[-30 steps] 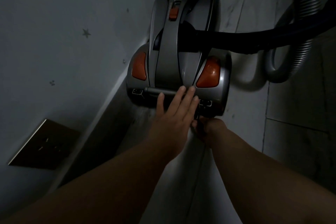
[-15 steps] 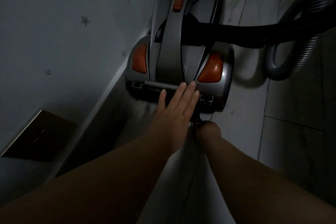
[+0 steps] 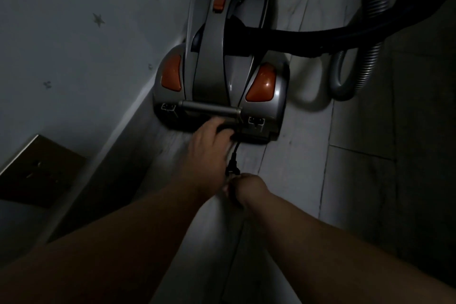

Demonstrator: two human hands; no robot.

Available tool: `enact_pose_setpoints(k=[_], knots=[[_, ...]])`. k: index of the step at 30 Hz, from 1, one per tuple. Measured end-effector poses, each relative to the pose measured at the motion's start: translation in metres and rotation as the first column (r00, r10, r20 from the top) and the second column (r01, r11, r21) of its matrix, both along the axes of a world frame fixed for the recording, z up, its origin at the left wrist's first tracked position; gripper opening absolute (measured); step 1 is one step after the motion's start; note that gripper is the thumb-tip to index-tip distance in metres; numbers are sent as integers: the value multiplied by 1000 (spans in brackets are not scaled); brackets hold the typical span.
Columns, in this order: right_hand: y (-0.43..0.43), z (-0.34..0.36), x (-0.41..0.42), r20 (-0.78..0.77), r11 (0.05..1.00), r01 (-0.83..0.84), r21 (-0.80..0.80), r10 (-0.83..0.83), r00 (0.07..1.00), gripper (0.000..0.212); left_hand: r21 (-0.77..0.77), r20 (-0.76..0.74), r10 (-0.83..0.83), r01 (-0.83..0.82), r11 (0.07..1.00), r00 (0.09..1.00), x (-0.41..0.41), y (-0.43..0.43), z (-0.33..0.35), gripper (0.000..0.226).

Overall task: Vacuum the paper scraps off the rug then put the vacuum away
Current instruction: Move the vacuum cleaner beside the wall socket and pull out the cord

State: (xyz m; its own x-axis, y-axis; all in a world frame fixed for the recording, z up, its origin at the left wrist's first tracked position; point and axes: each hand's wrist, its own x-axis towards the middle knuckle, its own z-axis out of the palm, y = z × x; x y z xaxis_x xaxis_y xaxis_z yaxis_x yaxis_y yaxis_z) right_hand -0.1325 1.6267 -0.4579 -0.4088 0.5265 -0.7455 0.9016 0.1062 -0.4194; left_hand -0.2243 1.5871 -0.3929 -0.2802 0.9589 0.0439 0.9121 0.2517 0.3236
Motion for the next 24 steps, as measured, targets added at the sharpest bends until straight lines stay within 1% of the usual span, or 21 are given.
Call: enact_pose_setpoints(k=[1, 2, 3, 4, 5, 6, 7, 8, 9, 10, 11, 12, 13, 15, 17, 18, 19, 20, 22, 24], knots=[[3, 4, 2, -44, 996, -83, 11, 83, 996, 39, -19, 118, 123, -122, 992, 985, 4, -4, -4, 49], [4, 6, 3, -41, 995, -91, 26, 92, 995, 39, -99, 243, 247, -229, 968, 938, 7, -5, -8, 40], [5, 5, 3, 19, 989, -147, 10, 147, 989, 42, -201, 362, 338, -282, 938, 869, 10, -4, -13, 34], [6, 5, 3, 57, 989, -148, -12, 148, 987, 48, -302, 496, 415, -296, 906, 763, 12, 1, -17, 34], [8, 10, 4, 84, 987, -163, 7, 161, 983, 50, -379, 620, 466, -279, 882, 631, 14, 7, -20, 36], [11, 8, 6, 55, 995, -103, -5, 103, 993, 50, -432, 707, 502, -259, 864, 497, 17, 13, -20, 38], [10, 9, 8, 32, 996, -87, -17, 87, 996, 47, -472, 743, 527, -234, 850, 412, 21, 18, -22, 37], [9, 11, 11, -15, 999, -46, -12, 46, 999, 43, -505, 753, 551, -221, 834, 360, 24, 23, -23, 35], [7, 13, 14, -66, 998, 51, -25, -53, 996, 37, -520, 754, 570, -233, 822, 327, 25, 26, -24, 31], [4, 11, 20, -163, 987, 157, -41, -162, 973, 30, -528, 754, 584, -252, 811, 300, 25, 29, -22, 29], [4, 14, 27, -248, 976, 220, -5, -214, 945, 30, -526, 750, 588, -268, 807, 302, 23, 32, -20, 27], [7, 18, 33, -273, 977, 188, 102, -155, 949, 32, -523, 743, 590, -275, 806, 315, 20, 32, -16, 28], [12, 21, 38, -261, 968, 127, 216, -68, 963, 31, -513, 740, 583, -280, 812, 335, 15, 32, -13, 29], [26, 22, 46, -283, 917, 41, 397, 80, 956, 28, -512, 740, 579, -274, 815, 341, 6, 28, -10, 34], [37, 26, 48, -329, 841, -28, 541, 241, 913, 45, -542, 731, 596, -247, 803, 333, 2, 22, -6, 33], [40, 29, 47, -310, 799, -89, 594, 330, 892, 53, -565, 719, 611, -233, 791, 332, -1, 18, -6, 32], [41, 29, 45, -249, 725, -190, 662, 452, 857, 58, -587, 710, 626, -220, 779, 322, -4, 15, -5, 31], [41, 30, 45, -160, 658, -284, 698, 529, 834, 63, -604, 705, 637, -206, 769, 310, -7, 11, -4, 29], [43, 32, 45, -15, 563, -413, 715, 604, 797, 68, -631, 706, 647, -158, 760, 288, -14, 1, -2, 28], [47, 32, 45, 38, 530, -438, 727, 605, 795, 70, -640, 703, 636, -106, 761, 317, -23, -8, -2, 32]])
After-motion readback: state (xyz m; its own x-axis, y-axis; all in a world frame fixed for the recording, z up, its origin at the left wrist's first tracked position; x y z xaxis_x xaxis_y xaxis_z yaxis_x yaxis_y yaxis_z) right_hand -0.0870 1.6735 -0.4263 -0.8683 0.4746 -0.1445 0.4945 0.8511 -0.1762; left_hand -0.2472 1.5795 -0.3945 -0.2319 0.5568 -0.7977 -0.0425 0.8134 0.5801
